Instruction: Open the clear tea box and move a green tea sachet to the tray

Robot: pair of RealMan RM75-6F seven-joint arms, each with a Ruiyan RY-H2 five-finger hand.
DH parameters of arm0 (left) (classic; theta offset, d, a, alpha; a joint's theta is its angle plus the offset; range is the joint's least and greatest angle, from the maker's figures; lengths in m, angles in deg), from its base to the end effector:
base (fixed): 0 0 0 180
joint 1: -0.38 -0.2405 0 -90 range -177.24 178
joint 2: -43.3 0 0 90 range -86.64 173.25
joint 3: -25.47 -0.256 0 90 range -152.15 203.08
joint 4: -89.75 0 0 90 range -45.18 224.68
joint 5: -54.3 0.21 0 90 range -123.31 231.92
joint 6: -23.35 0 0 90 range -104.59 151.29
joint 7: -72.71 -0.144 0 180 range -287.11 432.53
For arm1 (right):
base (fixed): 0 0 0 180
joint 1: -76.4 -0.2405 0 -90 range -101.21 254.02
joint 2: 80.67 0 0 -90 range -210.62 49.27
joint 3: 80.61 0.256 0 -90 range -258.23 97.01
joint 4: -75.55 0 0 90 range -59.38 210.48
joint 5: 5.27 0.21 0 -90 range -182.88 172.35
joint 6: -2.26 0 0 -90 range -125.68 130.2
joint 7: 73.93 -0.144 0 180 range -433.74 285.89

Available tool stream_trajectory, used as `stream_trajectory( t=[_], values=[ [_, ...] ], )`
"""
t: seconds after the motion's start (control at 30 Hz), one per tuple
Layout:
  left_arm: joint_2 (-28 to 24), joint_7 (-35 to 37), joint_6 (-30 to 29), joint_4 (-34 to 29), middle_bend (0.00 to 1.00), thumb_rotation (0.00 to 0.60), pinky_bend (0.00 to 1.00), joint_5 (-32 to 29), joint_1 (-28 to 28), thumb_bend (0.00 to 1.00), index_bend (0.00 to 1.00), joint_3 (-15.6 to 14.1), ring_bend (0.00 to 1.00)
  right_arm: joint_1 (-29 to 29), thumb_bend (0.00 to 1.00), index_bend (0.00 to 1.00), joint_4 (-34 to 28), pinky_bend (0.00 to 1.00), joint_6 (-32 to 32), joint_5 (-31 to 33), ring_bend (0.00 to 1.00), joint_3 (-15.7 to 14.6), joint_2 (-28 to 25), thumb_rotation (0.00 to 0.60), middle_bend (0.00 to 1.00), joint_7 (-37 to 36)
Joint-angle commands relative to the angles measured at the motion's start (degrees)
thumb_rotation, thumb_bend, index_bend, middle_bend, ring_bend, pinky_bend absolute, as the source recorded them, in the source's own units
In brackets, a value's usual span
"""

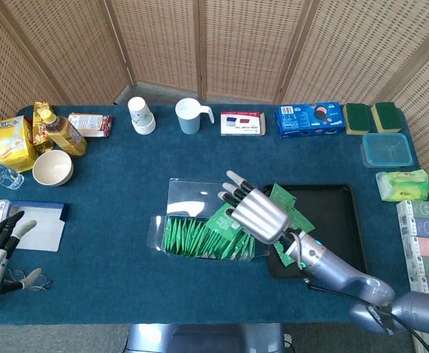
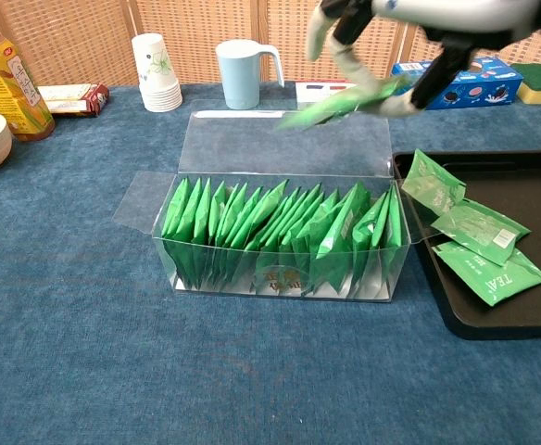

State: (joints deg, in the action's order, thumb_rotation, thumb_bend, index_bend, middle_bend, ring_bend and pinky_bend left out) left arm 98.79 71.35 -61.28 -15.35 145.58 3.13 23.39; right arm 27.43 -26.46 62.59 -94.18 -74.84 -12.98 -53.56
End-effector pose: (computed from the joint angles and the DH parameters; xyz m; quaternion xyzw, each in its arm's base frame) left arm -0.2782 0.1490 0.1695 -0.6214 -0.4201 -0.3797 0.5414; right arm -0.0717 -0.3143 0.0743 0.8308 -0.1011 0.4282 0.3408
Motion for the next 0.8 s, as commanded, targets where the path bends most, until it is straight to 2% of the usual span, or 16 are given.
stream_trajectory(
  t=[0.03, 0.33, 0.53, 0.67, 0.8],
  values=[
    [0.09, -0.25, 0.12, -0.22, 0.02, 0.581, 0.22, 0.06, 0.14, 0.18, 0.13, 0.05, 0.05, 1.99, 0.4, 0.66, -1.06, 0.05, 2.38, -0.21, 0.2, 0.2, -1.54, 0.6, 0.3, -1.22],
    [0.19, -1.23, 0.27, -1.06, 0.02, 0.582, 0.22, 0.08, 0.45, 0.18, 0.13, 0.24, 0.05, 7.6, 0.42, 0.66, -1.2, 0.05, 8.79, 0.37, 0.2, 0.9, -5.71, 0.6, 0.3, -4.28],
    [0.09, -1.54, 0.23, -1.36, 0.02, 0.582, 0.22, 0.03, 0.61, 0.18, 0.13, 0.44, 0.05, 9.93, 0.42, 0.66, -0.27, 0.05, 10.4, 0.51, 0.2, 0.57, -6.91, 0.6, 0.3, -4.77],
    [-0.06, -1.67, 0.3, -1.51, 0.02, 0.581, 0.22, -0.09, 0.76, 0.18, 0.13, 0.59, 0.05, 11.89, 0.42, 0.65, 0.43, 0.05, 10.98, 1.28, 0.2, -0.06, -7.77, 0.6, 0.3, -4.93],
    [-0.03, -1.81, 0.68, -1.57, 0.02, 0.582, 0.22, -0.29, 0.99, 0.18, 0.13, 0.64, 0.05, 14.79, 0.42, 0.65, 2.46, 0.05, 10.92, 2.56, 0.2, -1.93, -8.32, 0.6, 0.3, -5.06]
  ],
)
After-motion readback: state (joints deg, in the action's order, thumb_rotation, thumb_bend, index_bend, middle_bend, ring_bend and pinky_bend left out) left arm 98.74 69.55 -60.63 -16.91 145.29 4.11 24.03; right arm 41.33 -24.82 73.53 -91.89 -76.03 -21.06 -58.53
